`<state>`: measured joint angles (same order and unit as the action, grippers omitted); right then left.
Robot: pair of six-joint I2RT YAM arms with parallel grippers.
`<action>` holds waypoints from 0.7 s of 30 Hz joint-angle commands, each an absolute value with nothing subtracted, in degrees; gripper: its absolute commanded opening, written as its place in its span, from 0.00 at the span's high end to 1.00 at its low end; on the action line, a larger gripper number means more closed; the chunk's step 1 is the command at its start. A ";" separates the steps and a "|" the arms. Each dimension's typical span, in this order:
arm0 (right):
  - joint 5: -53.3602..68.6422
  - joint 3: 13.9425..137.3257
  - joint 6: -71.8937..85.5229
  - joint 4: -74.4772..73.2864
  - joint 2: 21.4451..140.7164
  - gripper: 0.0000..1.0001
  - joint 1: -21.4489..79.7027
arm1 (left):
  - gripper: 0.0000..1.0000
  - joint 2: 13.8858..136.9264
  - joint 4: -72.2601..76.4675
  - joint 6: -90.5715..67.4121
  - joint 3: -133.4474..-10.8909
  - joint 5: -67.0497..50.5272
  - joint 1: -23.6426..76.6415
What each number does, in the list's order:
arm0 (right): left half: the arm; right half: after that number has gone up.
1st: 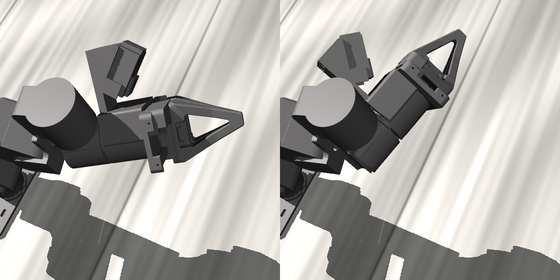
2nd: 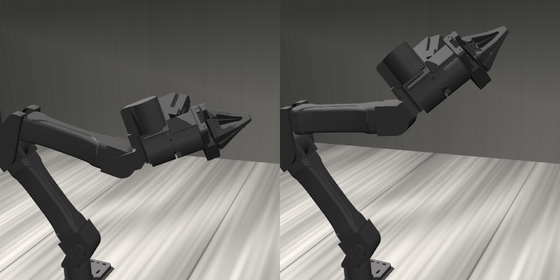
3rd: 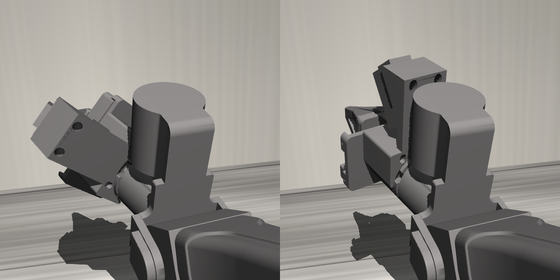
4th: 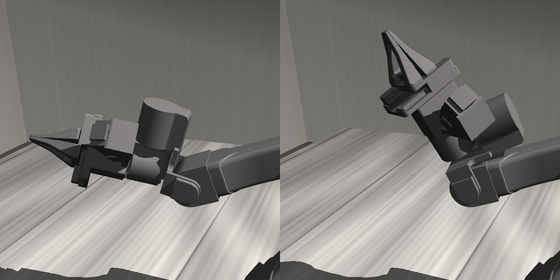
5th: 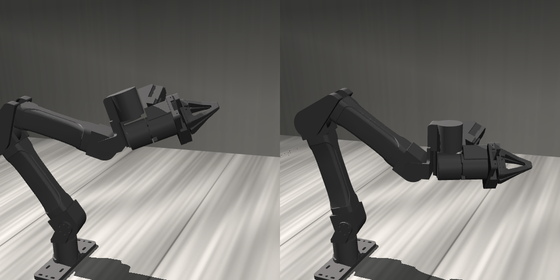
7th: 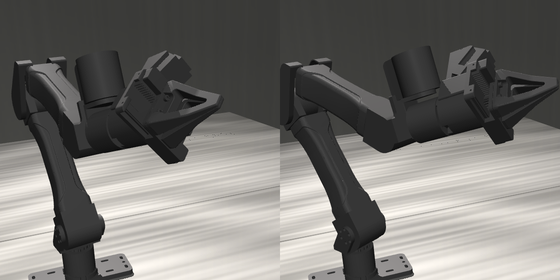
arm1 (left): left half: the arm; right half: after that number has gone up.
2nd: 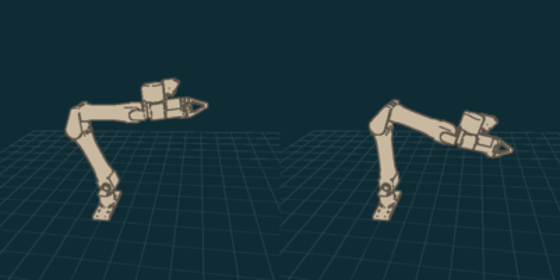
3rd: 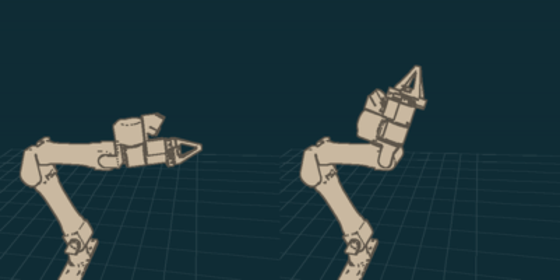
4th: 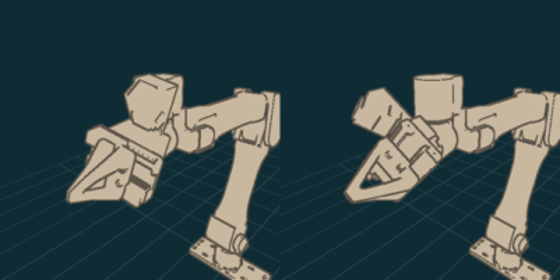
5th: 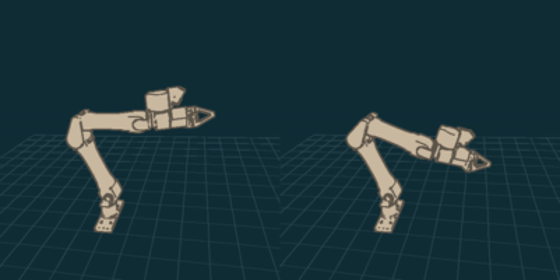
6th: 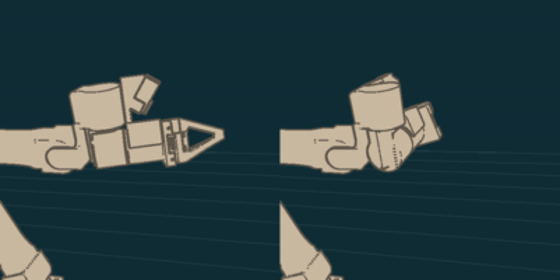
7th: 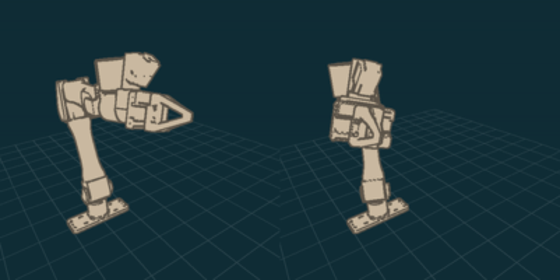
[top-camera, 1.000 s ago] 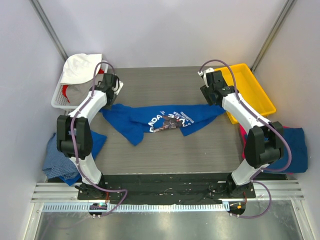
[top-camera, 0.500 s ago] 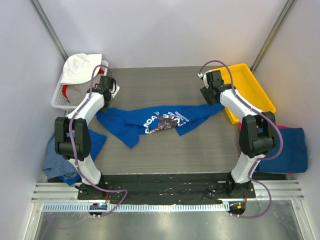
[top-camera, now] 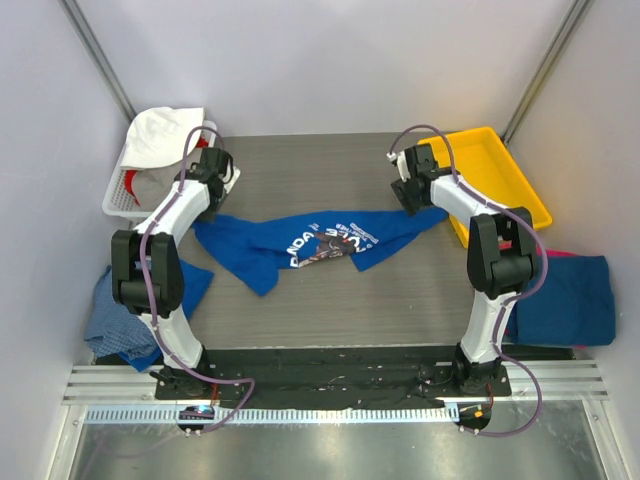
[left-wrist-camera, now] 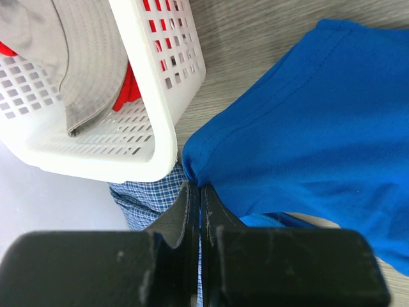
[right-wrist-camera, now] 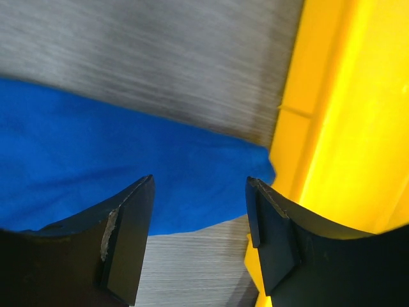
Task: Fold and stack the t-shirts
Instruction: Flatten out the tshirt
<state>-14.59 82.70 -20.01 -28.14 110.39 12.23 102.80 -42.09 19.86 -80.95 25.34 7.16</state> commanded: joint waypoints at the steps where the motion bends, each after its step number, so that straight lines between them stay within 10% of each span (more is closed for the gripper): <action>1: -12.66 80.42 -19.42 -26.98 109.42 0.34 11.87 | 1.00 101.95 -43.85 20.13 -83.06 24.87 7.21; 21: -4.94 85.52 -19.95 -30.41 118.12 0.35 4.57 | 1.00 102.57 -44.21 19.60 -82.62 23.29 7.73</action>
<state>-7.73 84.05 -19.86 -29.21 116.18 5.06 102.83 -43.59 19.84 -81.34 23.75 7.49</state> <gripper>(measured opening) 0.658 0.021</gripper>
